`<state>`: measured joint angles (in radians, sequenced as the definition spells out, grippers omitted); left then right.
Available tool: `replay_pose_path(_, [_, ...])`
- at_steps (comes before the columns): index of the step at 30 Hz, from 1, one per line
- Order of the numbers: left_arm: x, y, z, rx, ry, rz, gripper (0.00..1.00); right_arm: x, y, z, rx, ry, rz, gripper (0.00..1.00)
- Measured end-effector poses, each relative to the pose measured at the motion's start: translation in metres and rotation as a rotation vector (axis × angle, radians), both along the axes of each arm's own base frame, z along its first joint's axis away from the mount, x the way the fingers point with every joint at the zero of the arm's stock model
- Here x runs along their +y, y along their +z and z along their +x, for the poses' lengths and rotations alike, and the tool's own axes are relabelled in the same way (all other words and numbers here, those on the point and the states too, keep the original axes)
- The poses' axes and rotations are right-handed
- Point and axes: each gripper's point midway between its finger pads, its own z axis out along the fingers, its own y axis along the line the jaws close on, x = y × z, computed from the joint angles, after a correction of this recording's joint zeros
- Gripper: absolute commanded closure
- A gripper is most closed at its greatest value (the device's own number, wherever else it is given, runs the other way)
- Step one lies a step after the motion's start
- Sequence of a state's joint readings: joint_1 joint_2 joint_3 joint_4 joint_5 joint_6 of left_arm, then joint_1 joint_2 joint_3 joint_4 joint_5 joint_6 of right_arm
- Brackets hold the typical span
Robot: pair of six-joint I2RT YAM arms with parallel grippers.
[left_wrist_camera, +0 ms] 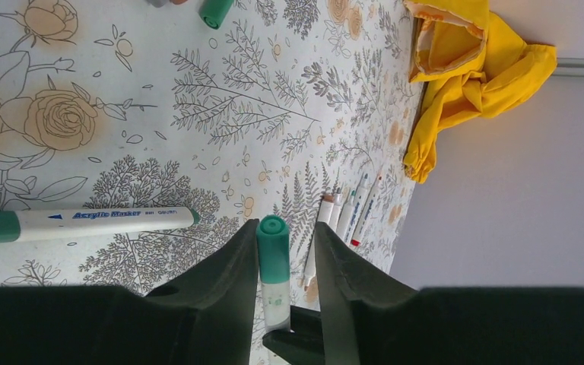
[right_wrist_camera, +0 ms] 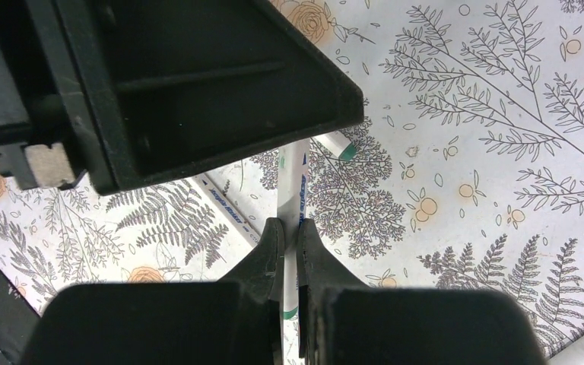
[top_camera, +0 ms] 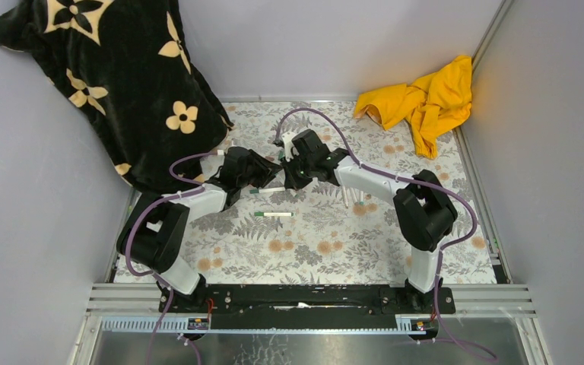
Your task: Open the pen caps
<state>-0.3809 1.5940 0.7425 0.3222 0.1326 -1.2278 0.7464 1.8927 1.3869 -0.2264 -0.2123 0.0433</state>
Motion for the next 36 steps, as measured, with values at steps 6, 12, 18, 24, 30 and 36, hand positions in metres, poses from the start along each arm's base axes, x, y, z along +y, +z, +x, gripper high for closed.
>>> replay_pose_path(6, [0.0,0.0,0.0,-0.001,-0.001,0.001,0.75,0.0,0.007,0.0,-0.011,0.0,0.01,1.0])
replay_pose_path(12, [0.0,0.001,0.0,-0.007,-0.004,0.004,1.0,-0.002,0.007,-0.001,-0.012,-0.001,0.01,1.0])
replay_pose_path(18, [0.0,0.002,0.0,-0.017,-0.013,0.014,1.0,-0.002,0.006,-0.002,-0.013,0.0,0.012,0.92])
replay_pose_path(24, [-0.002,0.005,0.0,-0.035,-0.025,0.016,1.0,0.0,0.008,-0.002,-0.012,0.001,0.02,0.69])
replay_pose_path(30, [-0.004,0.01,-0.001,-0.049,-0.038,0.01,1.0,0.002,0.015,-0.003,-0.017,0.011,0.039,0.66])
replay_pose_path(36, [-0.006,0.013,-0.002,-0.053,-0.05,0.001,1.0,0.004,0.018,-0.003,-0.019,0.014,0.05,0.65])
